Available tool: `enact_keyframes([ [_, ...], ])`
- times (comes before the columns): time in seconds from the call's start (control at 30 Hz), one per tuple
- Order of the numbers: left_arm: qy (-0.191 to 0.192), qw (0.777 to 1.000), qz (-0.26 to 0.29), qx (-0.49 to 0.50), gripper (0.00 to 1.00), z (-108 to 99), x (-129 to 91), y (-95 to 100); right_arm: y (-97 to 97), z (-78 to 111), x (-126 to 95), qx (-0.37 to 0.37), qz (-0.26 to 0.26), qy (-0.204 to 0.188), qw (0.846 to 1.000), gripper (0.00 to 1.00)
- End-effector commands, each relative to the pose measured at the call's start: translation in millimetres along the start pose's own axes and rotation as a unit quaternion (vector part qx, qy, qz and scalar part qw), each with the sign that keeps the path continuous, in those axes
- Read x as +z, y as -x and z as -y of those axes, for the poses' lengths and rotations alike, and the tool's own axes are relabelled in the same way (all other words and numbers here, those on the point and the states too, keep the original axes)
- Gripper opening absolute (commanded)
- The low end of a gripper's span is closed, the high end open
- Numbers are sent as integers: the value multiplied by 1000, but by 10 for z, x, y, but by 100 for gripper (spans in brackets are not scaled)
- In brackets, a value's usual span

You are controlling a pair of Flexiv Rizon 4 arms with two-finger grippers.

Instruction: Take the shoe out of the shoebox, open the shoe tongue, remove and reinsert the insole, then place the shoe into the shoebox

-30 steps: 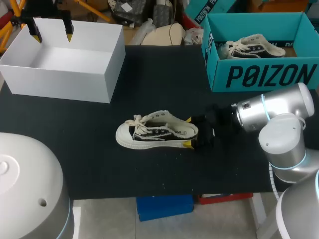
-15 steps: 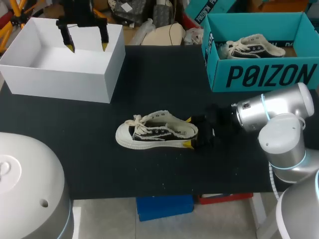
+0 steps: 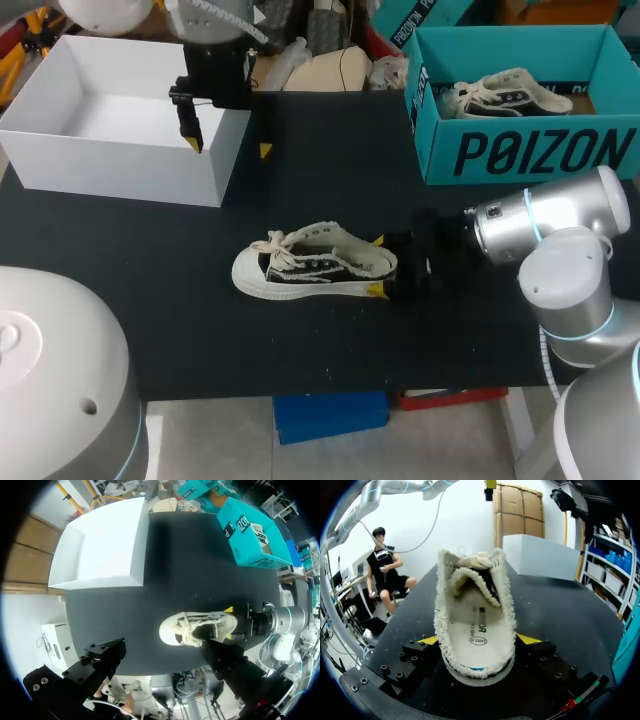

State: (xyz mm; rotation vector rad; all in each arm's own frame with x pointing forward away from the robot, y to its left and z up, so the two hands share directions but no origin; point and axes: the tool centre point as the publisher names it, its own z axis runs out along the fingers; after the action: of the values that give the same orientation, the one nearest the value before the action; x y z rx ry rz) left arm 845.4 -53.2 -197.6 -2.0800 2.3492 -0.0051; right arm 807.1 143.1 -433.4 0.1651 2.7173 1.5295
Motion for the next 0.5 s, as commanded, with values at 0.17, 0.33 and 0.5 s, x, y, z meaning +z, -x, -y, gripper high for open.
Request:
enact_keyframes([
  [0.17, -10, 1000, -3, 0, 100, -41, 1, 32, 5, 5, 25, 1, 1, 0, 1000, 0],
  [0.33, -10, 1000, -3, 0, 100, -41, 1, 32, 5, 5, 25, 1, 1, 0, 1000, 0],
  [0.5, -19, 1000, 5, -13, 100, -2, -13, 78, 5, 5, 25, 1, 1, 0, 1000, 0],
])
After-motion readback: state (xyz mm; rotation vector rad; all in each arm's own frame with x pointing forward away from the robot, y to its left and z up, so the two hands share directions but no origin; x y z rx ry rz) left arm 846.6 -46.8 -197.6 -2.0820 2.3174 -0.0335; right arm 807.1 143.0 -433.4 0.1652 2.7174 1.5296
